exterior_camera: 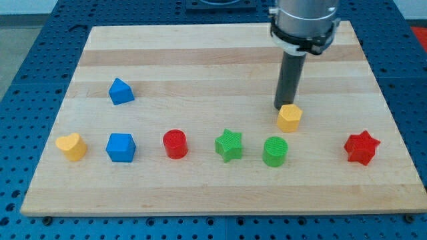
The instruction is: Move the yellow hexagon towards the red star
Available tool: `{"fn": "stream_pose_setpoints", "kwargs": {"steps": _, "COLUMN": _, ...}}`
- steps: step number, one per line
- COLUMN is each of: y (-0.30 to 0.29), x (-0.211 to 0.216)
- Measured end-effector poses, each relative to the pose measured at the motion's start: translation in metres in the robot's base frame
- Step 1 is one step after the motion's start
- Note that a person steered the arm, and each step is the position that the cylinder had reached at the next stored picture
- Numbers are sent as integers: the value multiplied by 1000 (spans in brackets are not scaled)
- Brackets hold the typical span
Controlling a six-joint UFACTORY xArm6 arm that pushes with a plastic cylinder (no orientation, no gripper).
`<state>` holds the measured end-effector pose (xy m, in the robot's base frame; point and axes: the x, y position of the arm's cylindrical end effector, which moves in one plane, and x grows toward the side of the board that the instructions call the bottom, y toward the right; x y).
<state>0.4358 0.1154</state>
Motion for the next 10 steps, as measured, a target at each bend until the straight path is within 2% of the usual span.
{"fn": "stream_pose_setpoints", "kwargs": {"steps": 3, "y": -4, "x": 14}}
{"fn": "stream_pose_setpoints", "kwargs": {"steps": 6, "y": -32, "x": 48}}
{"fn": "stream_pose_setpoints", "kwargs": {"steps": 9, "y": 22, "x": 49}}
{"fn": "stream_pose_setpoints", "kwargs": {"steps": 10, "y": 22, "x": 49}}
